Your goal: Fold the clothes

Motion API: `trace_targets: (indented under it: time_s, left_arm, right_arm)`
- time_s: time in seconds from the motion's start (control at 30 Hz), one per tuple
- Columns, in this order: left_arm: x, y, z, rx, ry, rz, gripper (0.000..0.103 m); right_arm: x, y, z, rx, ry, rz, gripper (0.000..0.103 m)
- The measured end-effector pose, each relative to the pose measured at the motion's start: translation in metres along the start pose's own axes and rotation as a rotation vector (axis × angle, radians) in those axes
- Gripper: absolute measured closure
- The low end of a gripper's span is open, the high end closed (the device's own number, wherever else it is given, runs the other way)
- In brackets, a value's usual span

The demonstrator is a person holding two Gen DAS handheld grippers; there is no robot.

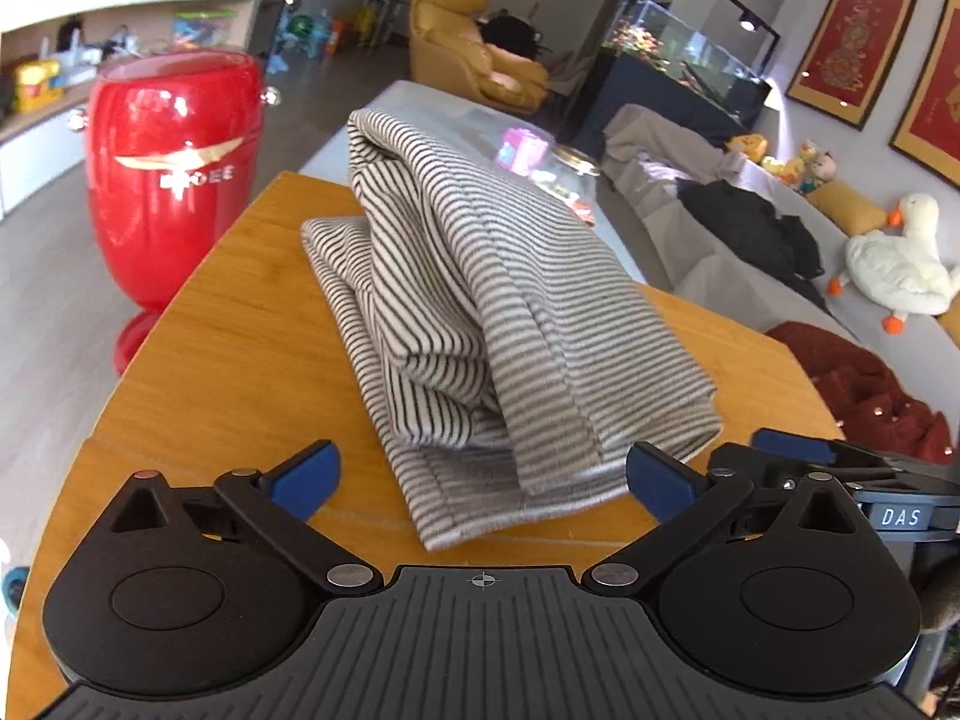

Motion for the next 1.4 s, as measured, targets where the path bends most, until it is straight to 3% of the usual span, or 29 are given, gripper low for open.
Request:
trace_targets:
  time_s: [0.1,0.2,0.3,0.4,0.53,1.4]
  left_arm:
    - [-0.022,0.004,0.026,0.153,-0.047,0.003,0.000]
    - [-0.035,0.005,0.047,0.253,-0.080,0.000,0.000]
    - [-0.043,0.009,0.059,0.303,-0.065,0.010,0.000]
    - [-0.050,0.010,0.066,0.331,-0.095,0.000,0.000]
    - [-0.052,0.009,0.067,0.348,-0.102,-0.004,0.000]
    - [-0.053,0.009,0.064,0.363,-0.088,0.003,0.000]
  right_arm:
    - [-0.017,0.012,0.004,-0.066,0.070,-0.030,0.000]
    - [-0.027,0.020,0.012,-0.083,0.066,-0.038,0.000]
    - [-0.028,0.023,0.020,-0.081,0.036,-0.027,0.000]
    - [-0.028,0.020,0.013,-0.097,0.085,-0.036,0.000]
    - [-0.030,0.017,0.003,-0.133,0.162,-0.052,0.000]
    - [-0.030,0.018,0.006,-0.138,0.152,-0.050,0.000]
Point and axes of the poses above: each gripper's, at about its wrist camera, not at the fingertips, and y roughly against the way its jaws point, z to its right, x to its top, the point moved 3 cm from there along -y, roughly the way its jaws point, and after that the axes turned 8 degrees about -x, right-handed, at the moved point
